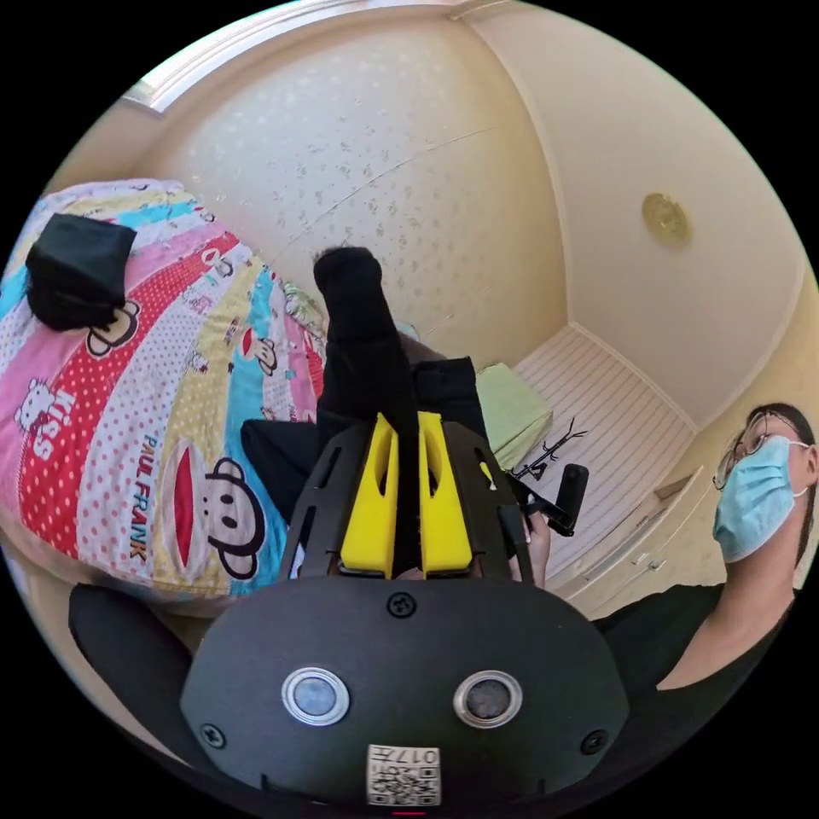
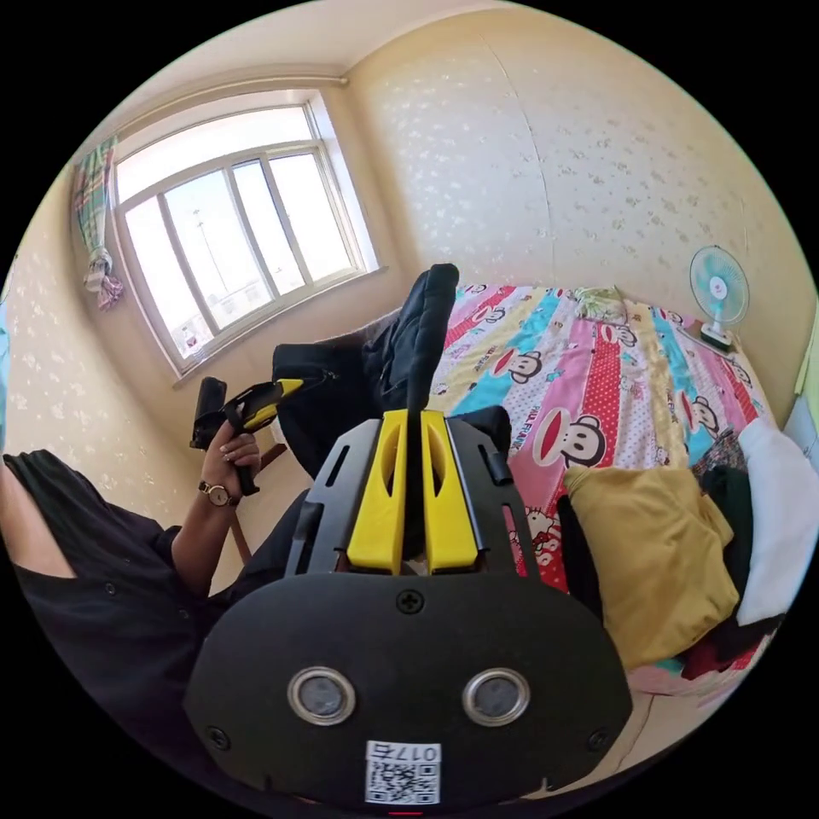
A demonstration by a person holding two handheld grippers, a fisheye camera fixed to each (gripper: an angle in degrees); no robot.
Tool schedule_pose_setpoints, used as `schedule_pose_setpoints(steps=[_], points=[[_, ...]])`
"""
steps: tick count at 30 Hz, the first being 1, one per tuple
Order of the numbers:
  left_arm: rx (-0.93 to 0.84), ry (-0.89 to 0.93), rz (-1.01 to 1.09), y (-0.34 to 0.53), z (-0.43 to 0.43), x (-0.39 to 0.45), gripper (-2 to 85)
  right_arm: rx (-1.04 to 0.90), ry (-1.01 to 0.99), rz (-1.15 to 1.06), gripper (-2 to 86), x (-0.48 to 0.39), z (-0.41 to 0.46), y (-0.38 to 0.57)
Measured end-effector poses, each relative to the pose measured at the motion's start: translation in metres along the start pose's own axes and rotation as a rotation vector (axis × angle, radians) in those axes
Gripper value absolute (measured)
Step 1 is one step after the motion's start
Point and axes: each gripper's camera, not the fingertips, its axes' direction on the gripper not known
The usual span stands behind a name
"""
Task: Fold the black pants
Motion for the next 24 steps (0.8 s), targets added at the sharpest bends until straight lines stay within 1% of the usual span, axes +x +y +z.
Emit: schedule_pose_setpoints(steps=[2, 4, 8, 12, 16, 18, 20, 24], points=[[0.041, -0.024, 0.12, -0.015, -0.02, 0.05, 3.9, 0.057, 0.03, -0.038, 2.7, -0.023, -0.021, -0.004], [0.082, -0.031, 0.188, -0.023, -0.036, 0.083, 3.9, 0.113, 0.052, -0.044, 2.7, -0.04, -0.042, -0.007], [0.215, -0.026, 0.289, -0.036, -0.082, 0.142, 3.5, 0.278, 0.085, -0.047, 2.8, -0.066, -0.094, -0.012], [0.277, -0.053, 0.355, -0.047, -0.109, 0.186, 2.2, 0.438, 0.139, -0.068, 2.9, -0.091, -0.149, -0.018], [0.348, 0.009, 0.432, -0.054, -0.133, 0.239, 1.1, 0.568, 0.143, -0.125, 3.1, -0.117, -0.196, -0.022], [0.377, 0.05, 0.469, -0.056, -0.143, 0.264, 0.9, 0.654, 0.148, -0.199, 3.2, -0.139, -0.227, -0.024], [0.402, 0.144, 0.513, -0.056, -0.16, 0.296, 0.8, 0.706, 0.135, -0.252, 3.2, -0.153, -0.25, -0.025], [0.432, 0.177, 0.632, -0.043, -0.18, 0.343, 0.9, 0.771, 0.122, -0.316, 3.4, -0.17, -0.29, -0.024]])
